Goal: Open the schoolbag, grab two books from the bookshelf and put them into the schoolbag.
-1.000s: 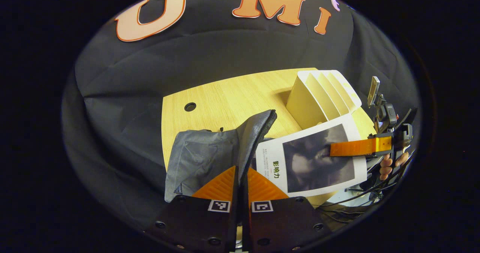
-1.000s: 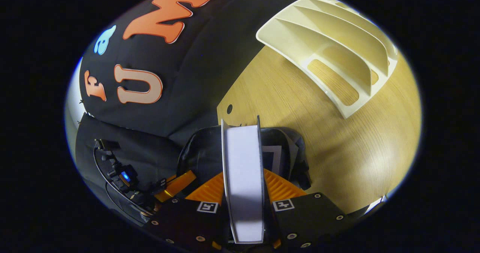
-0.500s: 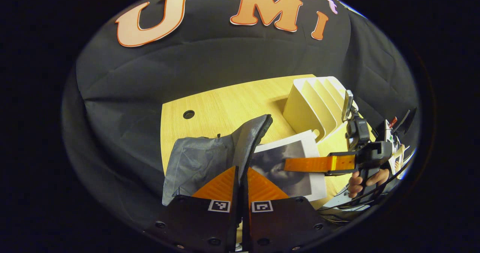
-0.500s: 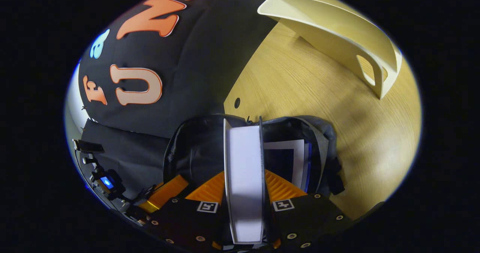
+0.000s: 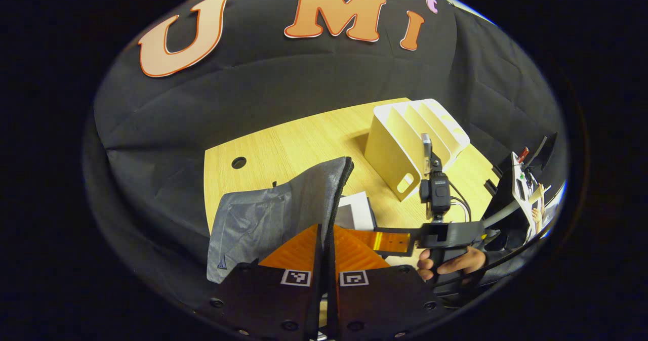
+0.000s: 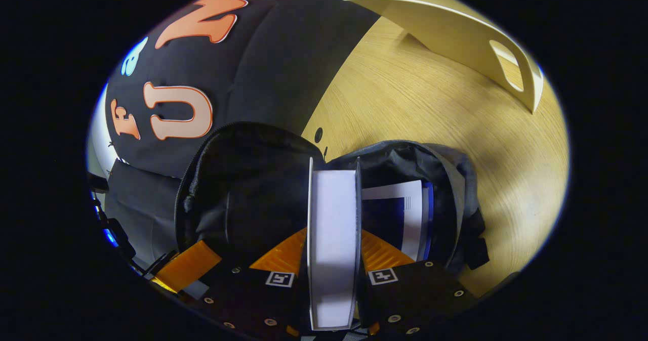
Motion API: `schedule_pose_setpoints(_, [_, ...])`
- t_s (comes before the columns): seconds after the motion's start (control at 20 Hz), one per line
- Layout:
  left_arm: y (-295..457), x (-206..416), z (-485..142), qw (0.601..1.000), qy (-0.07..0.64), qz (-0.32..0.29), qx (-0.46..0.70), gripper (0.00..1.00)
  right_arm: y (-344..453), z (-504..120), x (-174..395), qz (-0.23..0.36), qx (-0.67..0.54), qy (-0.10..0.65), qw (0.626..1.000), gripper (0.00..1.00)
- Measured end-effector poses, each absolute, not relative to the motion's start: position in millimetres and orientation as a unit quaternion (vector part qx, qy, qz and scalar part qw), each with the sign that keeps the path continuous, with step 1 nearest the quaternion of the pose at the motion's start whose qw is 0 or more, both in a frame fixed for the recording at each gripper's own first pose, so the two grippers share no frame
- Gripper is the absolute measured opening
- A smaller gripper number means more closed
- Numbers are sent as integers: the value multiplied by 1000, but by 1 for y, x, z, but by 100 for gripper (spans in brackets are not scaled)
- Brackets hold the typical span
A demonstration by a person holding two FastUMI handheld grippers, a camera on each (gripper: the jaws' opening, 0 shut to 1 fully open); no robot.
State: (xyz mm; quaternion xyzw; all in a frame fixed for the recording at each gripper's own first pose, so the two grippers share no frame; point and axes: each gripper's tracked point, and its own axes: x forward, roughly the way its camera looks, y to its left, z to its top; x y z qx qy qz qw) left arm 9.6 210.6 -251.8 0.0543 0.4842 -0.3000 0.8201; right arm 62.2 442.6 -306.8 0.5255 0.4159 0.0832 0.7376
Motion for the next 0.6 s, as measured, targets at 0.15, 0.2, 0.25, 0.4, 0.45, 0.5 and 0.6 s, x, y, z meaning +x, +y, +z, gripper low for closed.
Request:
schedule_pose_setpoints(0.15, [204, -1, -253, 817, 487, -306, 46, 7, 456, -312, 63, 96, 524, 427, 731, 40])
schedule_pose_setpoints(0.2, [203, -1, -254, 817, 488, -305, 39, 7, 455, -311, 60, 92, 519, 430, 733, 41])
schedule_pose_setpoints(0.25, [205, 1, -255, 818, 487, -303, 37, 7, 449, -310, 60, 78, 496, 424, 754, 42])
schedule_pose_setpoints(0.4, [211, 1, -263, 824, 487, -288, 29, 7, 432, -318, 42, 79, 402, 456, 790, 62])
schedule_pose_setpoints(0.45, [213, -1, -265, 826, 488, -282, 24, 7, 429, -322, 36, 73, 389, 469, 790, 70])
schedule_pose_setpoints(0.5, [216, -5, -266, 828, 489, -274, 23, 7, 422, -325, 32, 67, 377, 474, 793, 74])
schedule_pose_setpoints(0.6, [217, -9, -269, 835, 484, -259, 23, 7, 398, -323, 30, 53, 348, 457, 817, 80])
